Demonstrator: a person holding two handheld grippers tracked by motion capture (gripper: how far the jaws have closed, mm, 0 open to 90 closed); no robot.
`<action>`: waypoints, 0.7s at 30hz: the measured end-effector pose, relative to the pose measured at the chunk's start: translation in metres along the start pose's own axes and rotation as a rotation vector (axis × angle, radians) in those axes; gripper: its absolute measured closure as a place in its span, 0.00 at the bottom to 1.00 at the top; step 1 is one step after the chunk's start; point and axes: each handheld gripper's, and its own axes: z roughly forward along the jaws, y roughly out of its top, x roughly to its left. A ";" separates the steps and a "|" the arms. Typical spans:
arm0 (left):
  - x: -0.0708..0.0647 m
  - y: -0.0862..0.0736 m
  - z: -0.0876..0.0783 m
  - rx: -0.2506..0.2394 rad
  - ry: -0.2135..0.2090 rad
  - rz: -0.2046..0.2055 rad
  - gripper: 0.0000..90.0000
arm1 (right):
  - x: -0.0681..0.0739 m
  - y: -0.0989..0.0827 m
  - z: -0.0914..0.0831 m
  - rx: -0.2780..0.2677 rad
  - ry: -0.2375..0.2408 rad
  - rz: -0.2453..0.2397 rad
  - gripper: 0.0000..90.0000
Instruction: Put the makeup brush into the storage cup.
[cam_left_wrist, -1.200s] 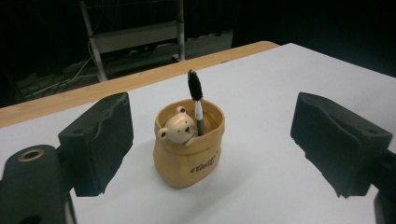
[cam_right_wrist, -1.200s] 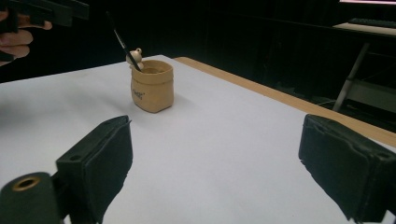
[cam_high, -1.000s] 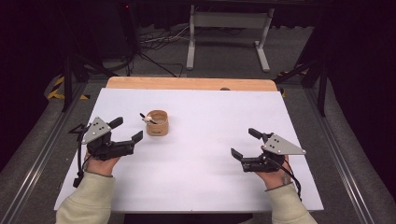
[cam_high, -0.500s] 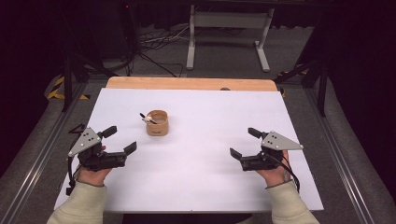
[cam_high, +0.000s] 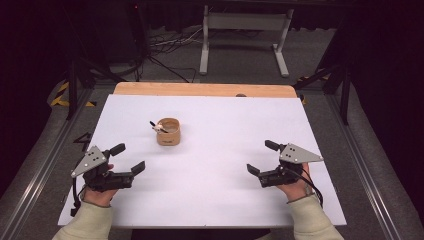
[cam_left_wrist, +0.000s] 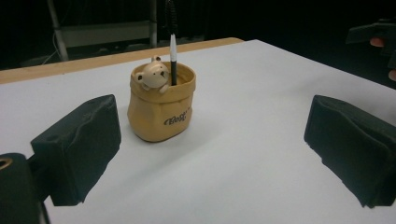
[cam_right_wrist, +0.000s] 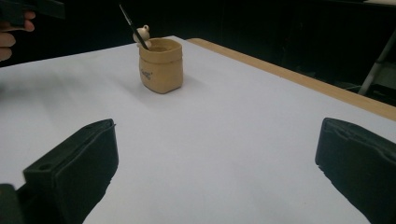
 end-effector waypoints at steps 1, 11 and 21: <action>0.000 -0.001 0.000 -0.001 -0.003 0.001 0.05 | -0.001 -0.001 0.000 0.005 0.000 0.005 0.00; 0.004 -0.013 0.001 -0.030 -0.038 -0.014 0.04 | -0.005 -0.012 0.001 0.006 0.030 0.021 0.00; 0.005 -0.020 0.007 -0.023 -0.046 -0.008 0.01 | 0.000 -0.019 0.007 0.030 0.019 0.001 0.00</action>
